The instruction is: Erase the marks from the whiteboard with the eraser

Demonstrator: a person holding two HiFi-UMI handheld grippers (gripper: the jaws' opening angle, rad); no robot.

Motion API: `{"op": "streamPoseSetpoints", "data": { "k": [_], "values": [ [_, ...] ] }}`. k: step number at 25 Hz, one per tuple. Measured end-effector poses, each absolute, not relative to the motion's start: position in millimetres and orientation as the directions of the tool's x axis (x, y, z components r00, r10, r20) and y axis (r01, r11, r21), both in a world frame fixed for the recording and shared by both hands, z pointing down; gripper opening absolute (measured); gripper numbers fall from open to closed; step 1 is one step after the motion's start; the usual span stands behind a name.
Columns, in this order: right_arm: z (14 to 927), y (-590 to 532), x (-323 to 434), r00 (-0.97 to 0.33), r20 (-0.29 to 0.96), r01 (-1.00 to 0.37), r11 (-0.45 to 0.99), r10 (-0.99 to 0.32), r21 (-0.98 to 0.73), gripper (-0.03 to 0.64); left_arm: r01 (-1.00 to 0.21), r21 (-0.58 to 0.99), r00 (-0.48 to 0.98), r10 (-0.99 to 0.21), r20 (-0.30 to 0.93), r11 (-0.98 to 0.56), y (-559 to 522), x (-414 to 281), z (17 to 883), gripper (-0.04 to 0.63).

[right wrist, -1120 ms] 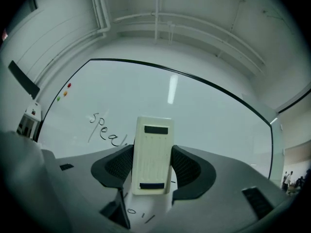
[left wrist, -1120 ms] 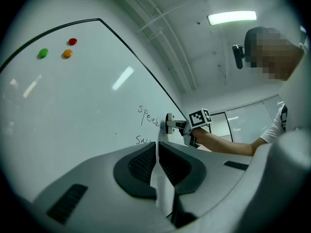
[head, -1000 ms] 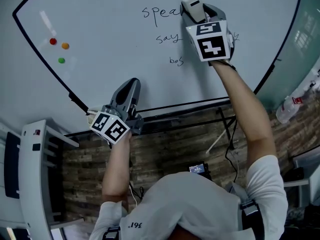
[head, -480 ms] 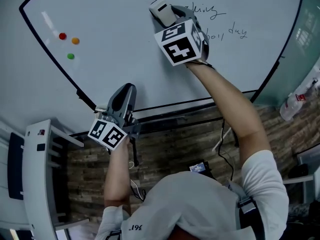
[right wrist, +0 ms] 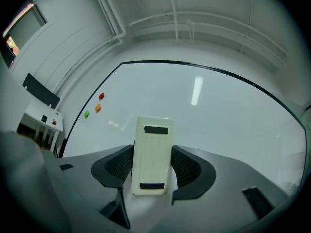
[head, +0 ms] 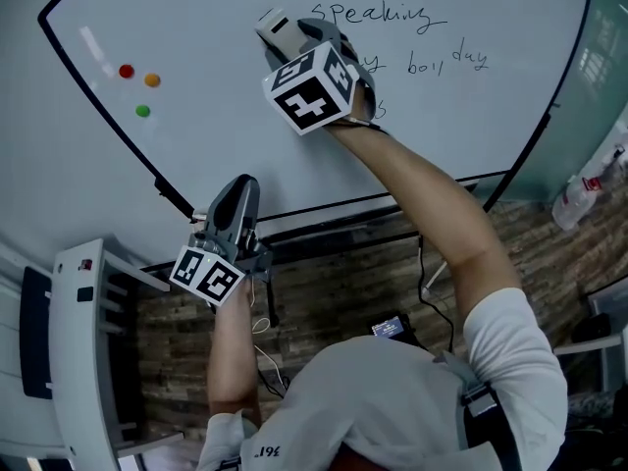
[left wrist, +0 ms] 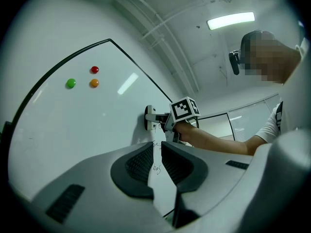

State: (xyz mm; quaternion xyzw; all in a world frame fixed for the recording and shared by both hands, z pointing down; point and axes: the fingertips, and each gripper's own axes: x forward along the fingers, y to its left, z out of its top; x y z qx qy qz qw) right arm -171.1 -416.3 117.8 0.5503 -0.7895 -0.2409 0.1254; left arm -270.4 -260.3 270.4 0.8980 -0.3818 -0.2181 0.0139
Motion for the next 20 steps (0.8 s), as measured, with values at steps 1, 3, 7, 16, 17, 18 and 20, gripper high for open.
{"op": "streamPoseSetpoints", "data": {
  "k": [1, 3, 7, 16, 17, 18, 20],
  "values": [
    [119, -419, -173, -0.357, -0.062, -0.809, 0.276, -0.932, 0.519, 0.265, -0.679, 0.191, 0.614, -0.691, -0.382, -0.709, -260, -271, 271, 0.041],
    [122, -426, -173, -0.342, -0.052, -0.813, 0.267, -0.938, 0.518, 0.265, -0.677, 0.19, 0.615, -0.689, -0.383, -0.711, -259, -271, 271, 0.041],
    [123, -434, -170, -0.322, -0.047, -0.825, 0.256, -0.946, 0.503, 0.265, -0.675, 0.189, 0.618, -0.686, -0.385, -0.714, -261, -270, 271, 0.041],
    [120, -439, -168, -0.273, -0.048, -0.839, 0.213, -0.961, 0.5, 0.265, -0.664, 0.189, 0.629, -0.677, -0.382, -0.724, -266, -257, 272, 0.041],
    [120, -440, -167, -0.27, -0.05, -0.84, 0.21, -0.962, 0.5, 0.265, -0.662, 0.189, 0.631, -0.676, -0.382, -0.725, -267, -255, 272, 0.041],
    [119, -440, -167, -0.271, -0.051, -0.842, 0.21, -0.961, 0.497, 0.265, -0.66, 0.188, 0.633, -0.674, -0.381, -0.727, -267, -253, 271, 0.041],
    [117, -441, -167, -0.274, -0.047, -0.844, 0.217, -0.961, 0.49, 0.265, -0.656, 0.187, 0.639, -0.669, -0.379, -0.732, -268, -248, 271, 0.041]
  ]
}}
